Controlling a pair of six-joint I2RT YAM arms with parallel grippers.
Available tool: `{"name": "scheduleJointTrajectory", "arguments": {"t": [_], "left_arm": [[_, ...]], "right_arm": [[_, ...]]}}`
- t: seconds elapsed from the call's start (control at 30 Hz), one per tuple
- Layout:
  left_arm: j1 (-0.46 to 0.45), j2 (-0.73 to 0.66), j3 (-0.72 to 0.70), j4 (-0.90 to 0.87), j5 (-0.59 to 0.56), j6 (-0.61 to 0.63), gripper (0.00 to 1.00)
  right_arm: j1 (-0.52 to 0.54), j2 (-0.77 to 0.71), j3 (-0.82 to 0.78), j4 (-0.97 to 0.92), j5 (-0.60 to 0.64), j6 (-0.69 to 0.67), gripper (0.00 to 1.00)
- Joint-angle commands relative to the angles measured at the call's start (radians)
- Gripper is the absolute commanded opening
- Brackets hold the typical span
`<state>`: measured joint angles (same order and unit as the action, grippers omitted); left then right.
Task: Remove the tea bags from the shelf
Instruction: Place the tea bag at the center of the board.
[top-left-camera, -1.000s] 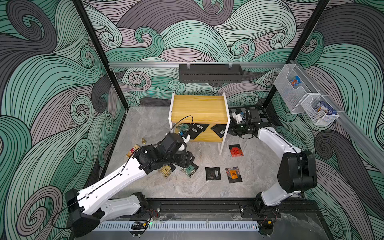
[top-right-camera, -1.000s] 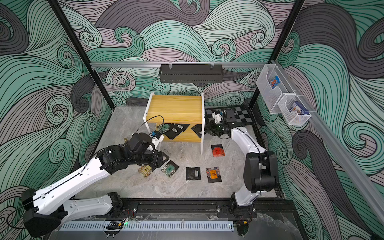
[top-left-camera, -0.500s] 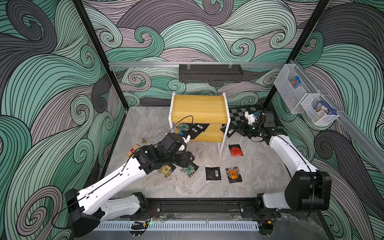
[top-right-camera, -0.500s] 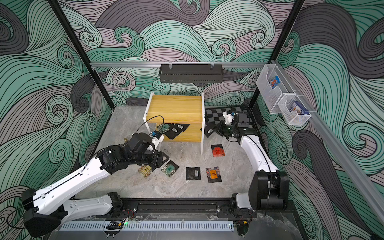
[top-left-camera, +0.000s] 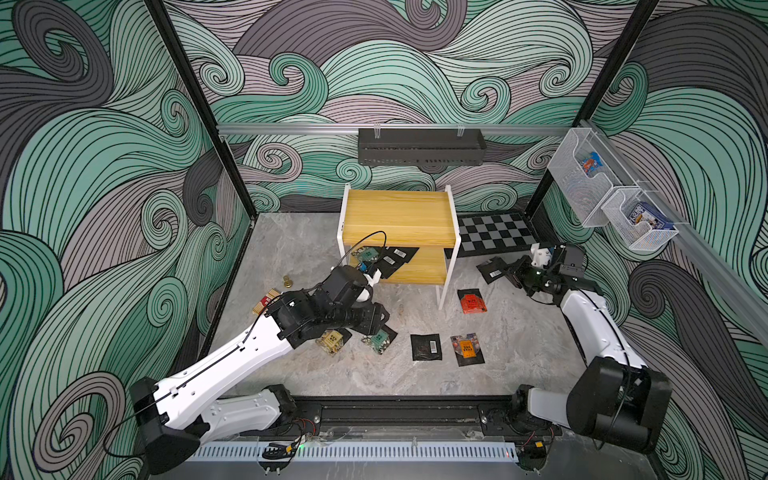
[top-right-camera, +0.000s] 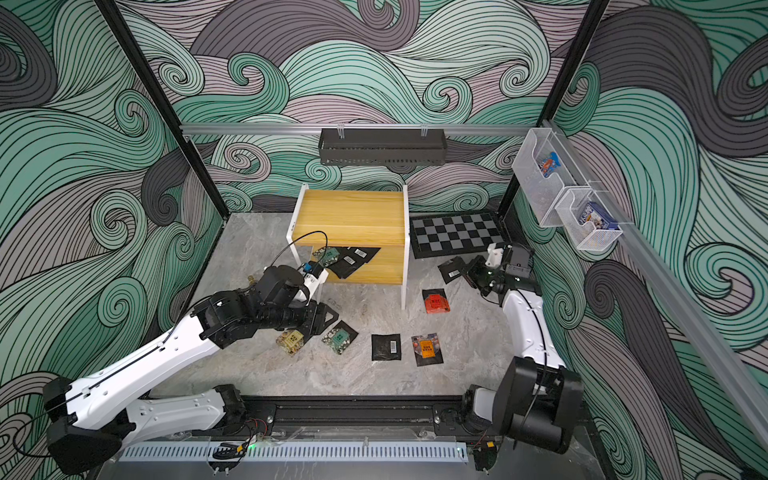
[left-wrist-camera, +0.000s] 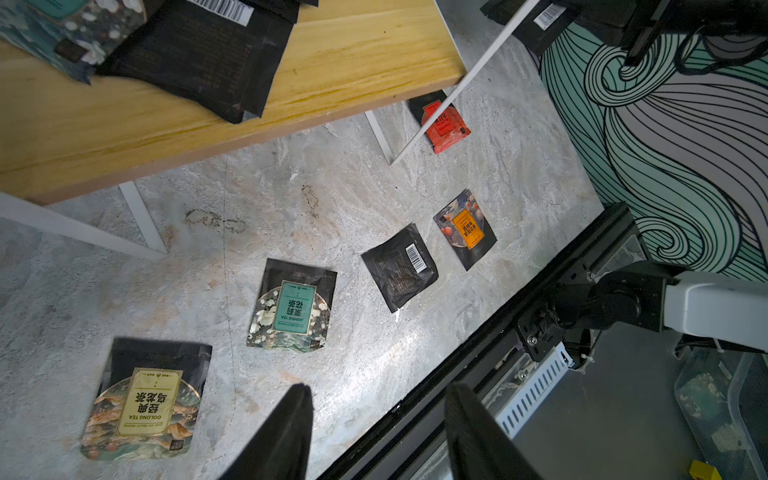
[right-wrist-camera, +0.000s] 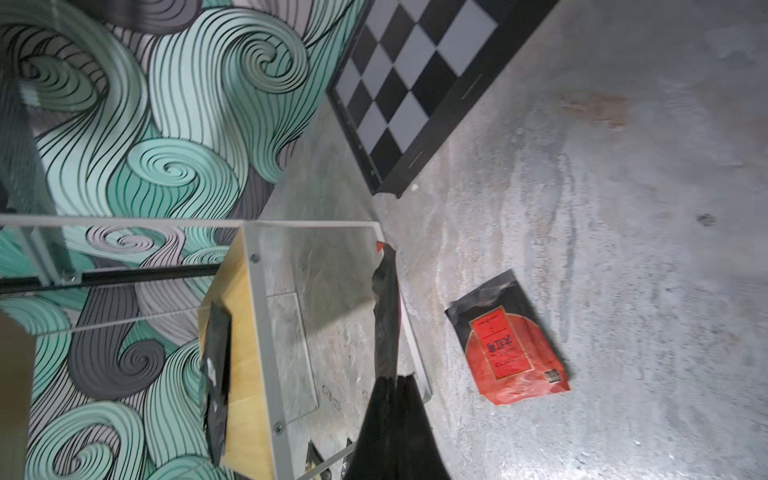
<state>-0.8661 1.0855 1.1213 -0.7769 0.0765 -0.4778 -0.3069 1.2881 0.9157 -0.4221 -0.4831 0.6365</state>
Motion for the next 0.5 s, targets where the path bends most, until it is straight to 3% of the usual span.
{"name": "scheduleJointTrajectory", "arguments": {"t": [0.0, 0.47], "left_arm": [[0.008, -0.028, -0.01, 0.014, 0.012, 0.014, 0.55], [0.019, -0.039, -0.02, -0.014, -0.018, 0.016, 0.55]], "right_arm": [[-0.014, 0.026, -0.01, 0.007, 0.106, 0.041, 0.0], [-0.069, 0.202, -0.048, 0.138, 0.2, 0.091, 0.0]]}}
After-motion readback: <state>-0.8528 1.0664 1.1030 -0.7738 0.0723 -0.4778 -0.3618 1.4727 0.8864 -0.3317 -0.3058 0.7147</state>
